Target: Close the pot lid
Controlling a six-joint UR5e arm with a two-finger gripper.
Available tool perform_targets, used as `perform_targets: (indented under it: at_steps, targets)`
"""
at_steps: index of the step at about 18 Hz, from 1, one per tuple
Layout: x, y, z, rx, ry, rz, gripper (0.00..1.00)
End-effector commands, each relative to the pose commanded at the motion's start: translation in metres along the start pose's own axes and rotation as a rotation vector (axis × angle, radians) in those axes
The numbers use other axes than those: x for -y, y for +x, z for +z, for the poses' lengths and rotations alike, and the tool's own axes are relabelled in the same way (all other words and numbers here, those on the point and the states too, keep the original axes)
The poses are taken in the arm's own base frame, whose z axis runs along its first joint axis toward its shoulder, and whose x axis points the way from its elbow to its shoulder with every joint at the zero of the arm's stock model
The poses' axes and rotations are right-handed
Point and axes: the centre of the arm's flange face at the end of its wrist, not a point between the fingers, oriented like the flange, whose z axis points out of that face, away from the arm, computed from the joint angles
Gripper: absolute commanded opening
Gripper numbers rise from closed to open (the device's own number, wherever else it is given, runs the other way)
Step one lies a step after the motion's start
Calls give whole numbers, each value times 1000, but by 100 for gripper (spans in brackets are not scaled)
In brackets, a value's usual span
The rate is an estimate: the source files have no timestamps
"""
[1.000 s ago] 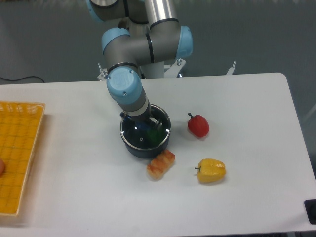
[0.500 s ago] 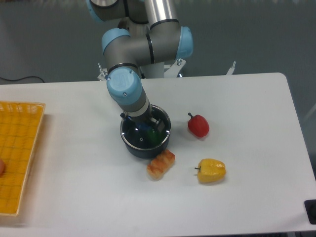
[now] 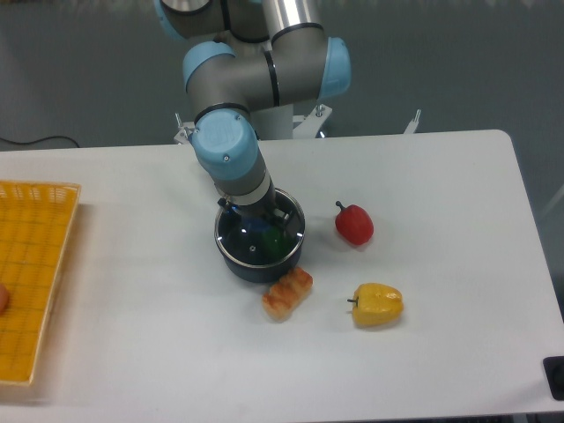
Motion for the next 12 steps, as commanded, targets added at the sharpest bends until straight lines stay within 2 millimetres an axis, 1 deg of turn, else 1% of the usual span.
perform_targets:
  at_steps: [2, 4, 5, 7, 12]
  targets:
    - [-16, -36, -20, 24, 38, -60, 100]
    - [-28, -59, -33, 46, 59, -79, 100]
    - [-39, -72, -34, 49, 61, -75, 100]
    - [-57, -91, -31, 47, 54, -37, 100]
    - [-119, -143, -23, 37, 57, 16, 100]
